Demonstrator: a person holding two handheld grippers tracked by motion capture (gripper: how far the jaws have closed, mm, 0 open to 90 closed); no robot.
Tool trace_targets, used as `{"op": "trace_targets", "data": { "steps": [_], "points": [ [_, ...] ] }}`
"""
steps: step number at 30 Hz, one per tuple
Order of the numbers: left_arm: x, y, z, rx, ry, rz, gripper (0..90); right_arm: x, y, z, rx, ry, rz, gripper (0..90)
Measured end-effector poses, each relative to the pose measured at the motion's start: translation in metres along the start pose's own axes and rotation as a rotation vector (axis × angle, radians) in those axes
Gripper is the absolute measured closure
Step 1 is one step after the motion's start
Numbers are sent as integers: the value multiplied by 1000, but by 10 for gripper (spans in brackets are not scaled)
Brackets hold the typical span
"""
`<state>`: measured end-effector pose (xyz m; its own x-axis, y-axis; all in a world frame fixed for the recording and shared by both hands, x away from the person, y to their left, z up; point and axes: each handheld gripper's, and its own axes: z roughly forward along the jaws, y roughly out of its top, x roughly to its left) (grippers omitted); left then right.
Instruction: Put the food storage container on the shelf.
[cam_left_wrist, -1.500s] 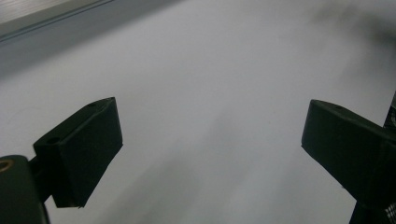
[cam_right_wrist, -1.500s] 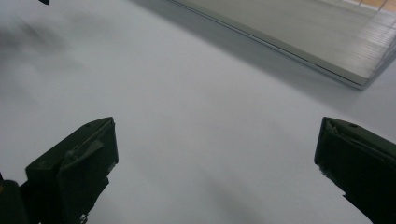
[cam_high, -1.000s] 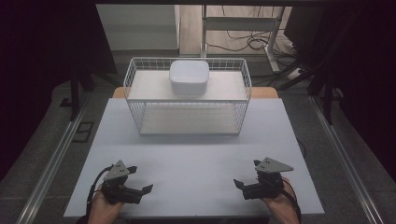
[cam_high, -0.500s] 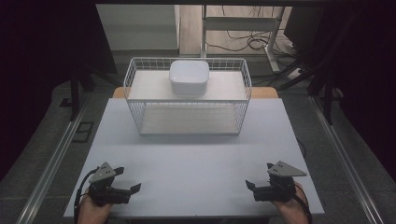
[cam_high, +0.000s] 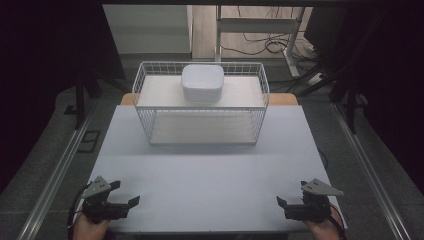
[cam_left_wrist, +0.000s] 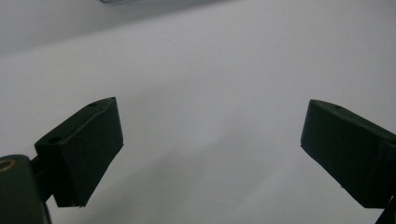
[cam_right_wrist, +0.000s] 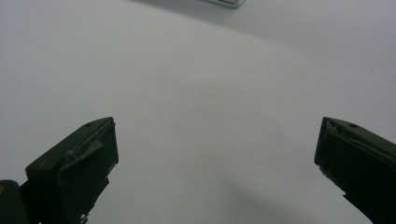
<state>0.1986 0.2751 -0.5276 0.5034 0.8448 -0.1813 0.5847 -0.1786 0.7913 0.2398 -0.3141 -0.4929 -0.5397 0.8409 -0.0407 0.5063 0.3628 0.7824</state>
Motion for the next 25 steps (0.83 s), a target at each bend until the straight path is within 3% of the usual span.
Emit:
{"op": "trace_targets", "data": {
  "steps": [12,20,25],
  "points": [
    [6,-2,-1,-2,-3,-40,51,-8,-15,-4,43,-7,48,0],
    [6,-1,2,33,12,-51,59,-8,-17,-6,53,-14,60,0],
    [7,0,4,50,25,-80,67,-9,-17,-4,69,-11,66,2]
  ]
}}
